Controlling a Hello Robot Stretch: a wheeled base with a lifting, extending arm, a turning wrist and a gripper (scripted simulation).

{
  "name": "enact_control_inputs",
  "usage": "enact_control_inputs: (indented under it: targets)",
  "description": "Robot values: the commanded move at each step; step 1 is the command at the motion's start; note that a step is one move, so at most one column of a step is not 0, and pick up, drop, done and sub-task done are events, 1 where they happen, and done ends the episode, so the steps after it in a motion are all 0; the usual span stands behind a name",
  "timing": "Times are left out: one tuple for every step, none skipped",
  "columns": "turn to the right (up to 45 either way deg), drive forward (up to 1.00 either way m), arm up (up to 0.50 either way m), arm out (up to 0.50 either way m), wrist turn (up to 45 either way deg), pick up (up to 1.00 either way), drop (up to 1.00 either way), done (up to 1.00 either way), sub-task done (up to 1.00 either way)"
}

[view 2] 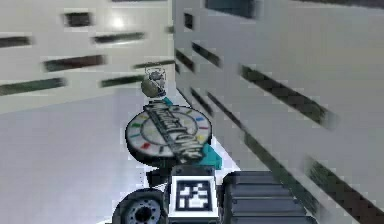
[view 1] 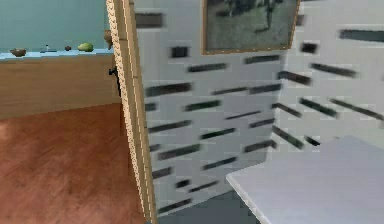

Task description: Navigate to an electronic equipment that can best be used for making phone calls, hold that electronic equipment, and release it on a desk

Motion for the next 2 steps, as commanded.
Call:
enact_control_inputs:
  targets:
    - [0.0,0.0,0.0,0.18,0.0,0.0,0.0,0.0,0.0]
    - [0.0,0.0,0.0,0.0,45.0,0.0,0.0,0.0,0.0]
